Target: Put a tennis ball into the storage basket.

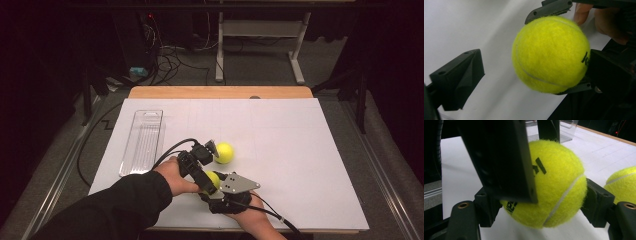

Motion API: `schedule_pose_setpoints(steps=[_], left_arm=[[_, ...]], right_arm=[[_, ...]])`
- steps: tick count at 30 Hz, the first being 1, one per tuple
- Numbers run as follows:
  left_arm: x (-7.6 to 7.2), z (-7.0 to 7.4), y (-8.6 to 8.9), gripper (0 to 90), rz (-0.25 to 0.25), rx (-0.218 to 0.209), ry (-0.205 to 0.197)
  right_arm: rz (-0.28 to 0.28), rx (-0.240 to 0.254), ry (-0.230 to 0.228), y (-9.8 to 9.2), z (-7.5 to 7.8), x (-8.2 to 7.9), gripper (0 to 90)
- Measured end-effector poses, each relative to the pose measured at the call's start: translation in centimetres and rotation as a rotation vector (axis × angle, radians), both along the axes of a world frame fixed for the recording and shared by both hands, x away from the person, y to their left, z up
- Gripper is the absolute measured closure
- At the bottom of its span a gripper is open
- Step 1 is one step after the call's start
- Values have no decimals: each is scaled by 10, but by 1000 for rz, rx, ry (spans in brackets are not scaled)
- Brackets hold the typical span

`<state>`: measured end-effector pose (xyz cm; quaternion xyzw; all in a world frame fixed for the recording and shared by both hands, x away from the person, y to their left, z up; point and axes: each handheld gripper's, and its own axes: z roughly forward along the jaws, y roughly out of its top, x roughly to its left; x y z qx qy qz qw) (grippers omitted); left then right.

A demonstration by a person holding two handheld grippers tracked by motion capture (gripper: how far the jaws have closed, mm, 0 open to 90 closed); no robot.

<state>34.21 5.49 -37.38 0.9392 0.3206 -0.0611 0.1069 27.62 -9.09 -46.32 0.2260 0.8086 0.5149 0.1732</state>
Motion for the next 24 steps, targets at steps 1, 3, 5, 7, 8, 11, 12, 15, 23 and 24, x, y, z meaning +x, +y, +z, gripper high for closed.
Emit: schedule_pose_setpoints(steps=[1,3,5,7,8,11,12,15,23,24], left_arm=[[0,0,0,48,0,0,0],[1,-2,-1,69,4,-7,9],[1,-3,-3,102,6,-17,21],[1,-3,-4,120,8,-21,24],[2,-4,-4,135,8,-26,31],[2,-5,-6,178,19,-46,39],[3,-4,-6,208,11,-52,48],[3,-5,-6,251,9,-57,53],[4,-5,-7,263,16,-57,55],[4,-5,-7,264,14,-54,55]], right_arm=[[0,1,-2,0,0,0,274],[-6,6,6,0,0,0,274],[-8,6,4,-1,0,0,274],[-16,11,6,0,0,0,274],[-15,11,-1,-1,0,1,274],[-22,19,8,-2,1,1,274],[-20,18,-5,-2,2,2,274],[-36,24,11,-2,2,2,274],[-32,15,0,-2,1,3,273],[-31,14,-2,-2,1,3,272]])
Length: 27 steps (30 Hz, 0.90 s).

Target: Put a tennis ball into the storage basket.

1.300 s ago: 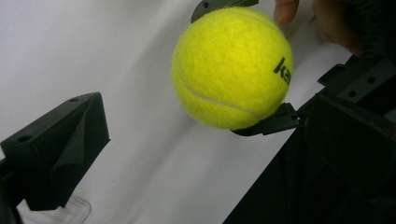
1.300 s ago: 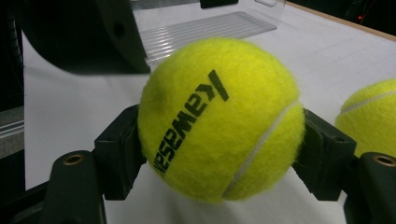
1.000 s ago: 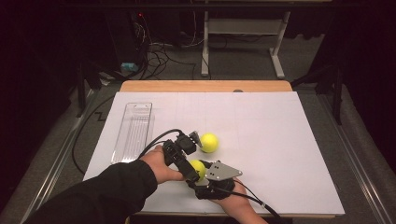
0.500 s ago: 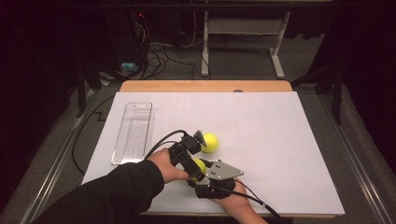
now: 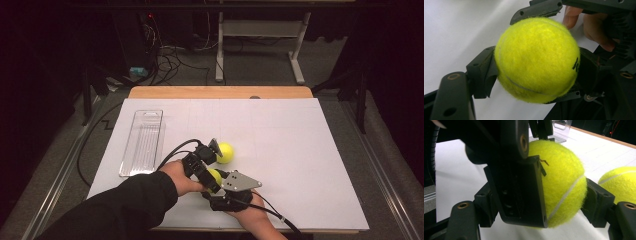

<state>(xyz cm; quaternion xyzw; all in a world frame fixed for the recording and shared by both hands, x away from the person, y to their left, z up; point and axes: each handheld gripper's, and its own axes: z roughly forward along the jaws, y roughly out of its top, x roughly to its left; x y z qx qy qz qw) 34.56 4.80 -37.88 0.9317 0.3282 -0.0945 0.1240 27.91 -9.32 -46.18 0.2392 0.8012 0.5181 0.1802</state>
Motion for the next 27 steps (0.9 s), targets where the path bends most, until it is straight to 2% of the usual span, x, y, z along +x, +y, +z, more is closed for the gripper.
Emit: schedule_pose_setpoints(steps=[7,9,12,14,15,17,19,22,27], left_arm=[[0,1,-1,265,-2,12,-1],[0,1,-1,266,2,13,1],[0,3,-1,266,4,18,-6],[0,3,-1,266,11,13,-8],[1,4,0,266,12,14,-11],[3,6,3,266,19,14,-18],[4,8,5,266,27,18,-23],[5,9,8,266,37,17,-23],[10,13,18,266,54,31,-26]], right_arm=[[-2,4,1,1,0,-1,265],[6,1,-11,0,-1,0,250],[-6,0,-8,0,-1,1,160],[-8,7,4,0,-1,2,140],[-8,-3,8,-1,-1,2,62],[-14,-5,13,-1,-2,3,2],[-33,-6,19,-2,-1,1,0],[-21,4,4,-6,-1,1,0],[-39,-3,8,-24,2,1,0]])
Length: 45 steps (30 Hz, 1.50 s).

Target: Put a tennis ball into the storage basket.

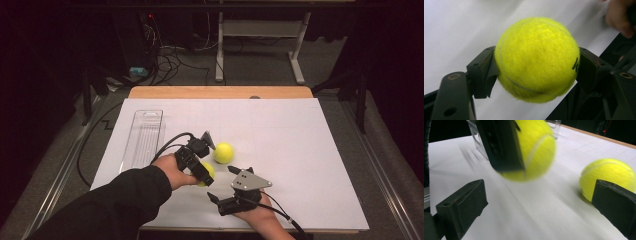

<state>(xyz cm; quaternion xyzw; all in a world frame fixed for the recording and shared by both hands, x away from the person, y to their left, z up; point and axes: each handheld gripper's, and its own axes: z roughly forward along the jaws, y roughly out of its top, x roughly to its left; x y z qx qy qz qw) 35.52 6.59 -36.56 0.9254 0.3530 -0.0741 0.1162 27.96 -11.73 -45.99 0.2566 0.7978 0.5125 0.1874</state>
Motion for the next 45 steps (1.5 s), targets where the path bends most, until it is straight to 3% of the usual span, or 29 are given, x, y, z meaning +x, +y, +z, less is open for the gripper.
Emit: schedule_pose_setpoints(steps=[8,17,26,31,37,45], left_arm=[[6,12,16,266,33,22,-19],[21,35,54,266,95,40,-39],[40,38,93,266,168,84,-36],[52,37,113,266,224,111,-27],[64,37,135,266,288,110,-29],[76,37,158,266,340,133,-25]], right_arm=[[-39,-7,-3,-25,2,-1,0],[-125,-3,-18,-68,7,0,0],[-186,-13,-9,-98,3,-1,0],[-188,-18,-7,-103,2,-2,0],[-189,-15,0,-104,0,-3,0],[-192,-17,5,-104,0,-3,0]])
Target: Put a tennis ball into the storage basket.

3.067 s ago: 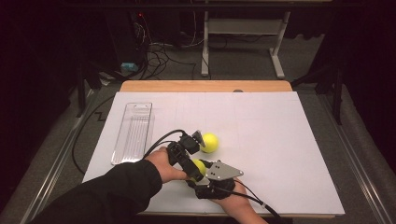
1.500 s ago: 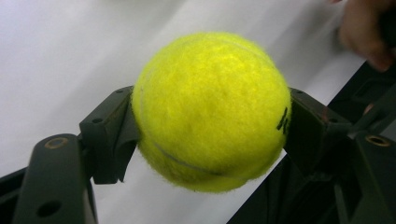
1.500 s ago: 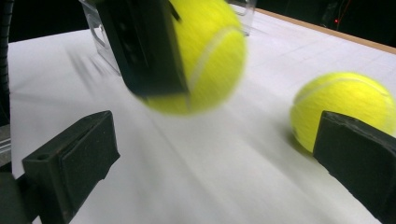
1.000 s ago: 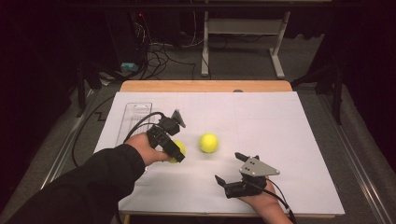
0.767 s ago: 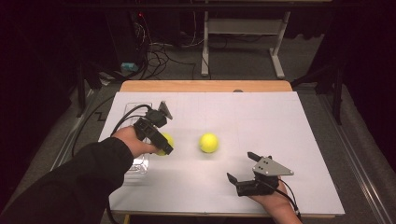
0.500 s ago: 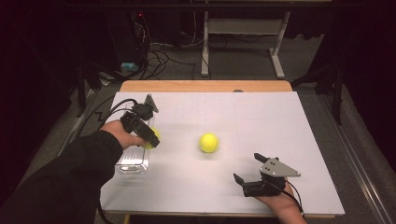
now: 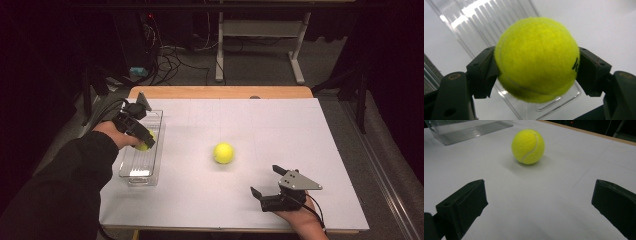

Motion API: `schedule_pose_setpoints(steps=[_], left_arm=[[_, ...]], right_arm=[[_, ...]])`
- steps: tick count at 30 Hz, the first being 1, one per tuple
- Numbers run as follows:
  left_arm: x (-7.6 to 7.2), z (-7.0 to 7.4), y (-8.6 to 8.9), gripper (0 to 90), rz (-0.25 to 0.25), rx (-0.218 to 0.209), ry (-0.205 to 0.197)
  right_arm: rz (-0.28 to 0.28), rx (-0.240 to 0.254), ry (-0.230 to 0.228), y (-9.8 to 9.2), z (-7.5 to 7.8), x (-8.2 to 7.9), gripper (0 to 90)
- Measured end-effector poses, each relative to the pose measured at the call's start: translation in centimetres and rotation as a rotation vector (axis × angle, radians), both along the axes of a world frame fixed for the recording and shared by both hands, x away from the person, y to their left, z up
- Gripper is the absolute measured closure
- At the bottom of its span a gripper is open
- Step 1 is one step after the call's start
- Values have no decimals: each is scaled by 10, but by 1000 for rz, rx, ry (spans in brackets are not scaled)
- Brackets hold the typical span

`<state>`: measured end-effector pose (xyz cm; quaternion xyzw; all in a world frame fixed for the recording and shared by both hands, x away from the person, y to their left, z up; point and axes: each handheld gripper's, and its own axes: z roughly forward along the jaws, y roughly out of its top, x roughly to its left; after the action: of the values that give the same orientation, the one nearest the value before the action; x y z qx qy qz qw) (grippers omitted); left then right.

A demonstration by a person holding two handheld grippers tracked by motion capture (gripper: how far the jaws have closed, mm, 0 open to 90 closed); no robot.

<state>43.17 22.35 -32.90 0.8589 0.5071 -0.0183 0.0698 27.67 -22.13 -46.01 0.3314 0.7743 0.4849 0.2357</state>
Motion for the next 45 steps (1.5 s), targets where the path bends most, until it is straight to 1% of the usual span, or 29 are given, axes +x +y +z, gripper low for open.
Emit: schedule_pose_setpoints(steps=[4,7,8,9,12,13,15,18,19,23,25,28,32,34,35,36,37,38,39,40,43,45], left_arm=[[7,-3,8,265,31,14,-8],[12,-7,10,265,46,20,-14],[13,-9,9,265,50,19,-17],[16,-13,8,265,52,25,-12],[19,-17,7,265,59,33,-15],[21,-19,6,265,60,38,-8],[23,-22,5,265,64,43,-15],[28,-27,3,264,64,56,-7],[31,-31,4,264,77,59,-11],[35,-35,5,263,77,55,-10],[37,-36,5,263,74,47,0],[38,-40,6,263,75,46,-3],[39,-41,3,262,69,50,-6],[38,-41,2,260,71,62,-12],[38,-40,2,246,69,63,-20],[37,-39,1,183,68,55,-29],[36,-37,0,74,66,54,-32],[36,-35,-1,74,64,58,-35],[34,-33,-2,11,63,57,-41],[34,-30,-2,11,57,49,-35],[29,-24,-2,6,50,24,-41],[25,-21,-4,6,39,15,-42]], right_arm=[[3,-4,3,0,-1,0,0],[6,-13,1,0,-2,1,0],[4,-12,5,0,-2,1,0],[5,-10,8,0,-2,1,0],[5,-13,8,0,-2,1,0],[6,-15,6,1,-3,1,0],[6,-16,7,1,-3,1,0],[10,-19,8,1,-4,1,0],[16,-19,9,2,-4,1,0],[13,-22,9,2,-5,0,0],[16,-31,10,2,-5,0,0],[16,-29,13,3,-6,0,0],[19,-28,14,3,-6,0,0],[18,-30,14,3,-6,0,0],[21,-29,13,3,-6,0,0],[22,-29,15,3,-6,0,0],[21,-28,18,3,-6,0,0],[21,-28,18,3,-6,0,0],[18,-25,17,3,-5,0,0],[18,-25,17,3,-5,0,0],[14,-18,11,1,-4,1,0],[7,-8,14,0,-3,0,0]])
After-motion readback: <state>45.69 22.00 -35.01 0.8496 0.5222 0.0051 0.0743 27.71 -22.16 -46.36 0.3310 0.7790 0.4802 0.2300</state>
